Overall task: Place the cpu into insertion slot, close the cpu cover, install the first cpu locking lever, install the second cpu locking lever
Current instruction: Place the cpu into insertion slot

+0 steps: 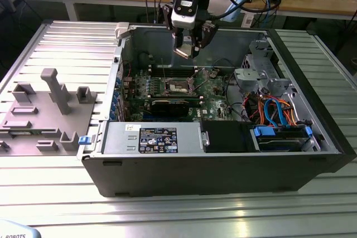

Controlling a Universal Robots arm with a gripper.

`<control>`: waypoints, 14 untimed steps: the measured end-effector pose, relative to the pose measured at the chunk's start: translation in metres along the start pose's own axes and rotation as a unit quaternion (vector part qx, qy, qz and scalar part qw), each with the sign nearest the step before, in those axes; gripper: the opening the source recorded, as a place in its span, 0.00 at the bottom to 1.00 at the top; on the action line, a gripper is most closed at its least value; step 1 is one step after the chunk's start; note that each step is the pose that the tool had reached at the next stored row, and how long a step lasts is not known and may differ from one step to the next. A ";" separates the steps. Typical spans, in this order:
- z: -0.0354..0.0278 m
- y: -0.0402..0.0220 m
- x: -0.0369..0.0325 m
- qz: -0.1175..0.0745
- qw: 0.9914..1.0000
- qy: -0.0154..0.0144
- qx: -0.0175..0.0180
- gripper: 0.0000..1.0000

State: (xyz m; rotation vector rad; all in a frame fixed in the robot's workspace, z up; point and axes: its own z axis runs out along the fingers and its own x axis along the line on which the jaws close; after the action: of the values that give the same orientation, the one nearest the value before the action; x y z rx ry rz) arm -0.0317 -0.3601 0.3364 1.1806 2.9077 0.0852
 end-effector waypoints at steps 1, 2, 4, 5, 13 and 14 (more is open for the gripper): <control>0.0000 0.0000 0.0000 0.000 1.000 0.000 0.000 0.54; 0.0000 0.0000 0.0000 0.001 1.000 0.000 0.000 0.54; 0.0000 0.0000 0.0000 0.002 1.000 0.000 0.000 0.54; 0.0000 0.0000 0.0000 0.003 1.000 0.000 0.000 0.54; 0.0000 0.0000 0.0000 0.007 1.000 0.000 0.000 0.54; 0.0000 0.0000 0.0000 0.008 1.000 0.000 0.000 0.54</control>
State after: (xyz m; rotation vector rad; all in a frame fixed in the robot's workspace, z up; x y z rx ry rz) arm -0.0317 -0.3601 0.3365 1.2039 2.8976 0.0852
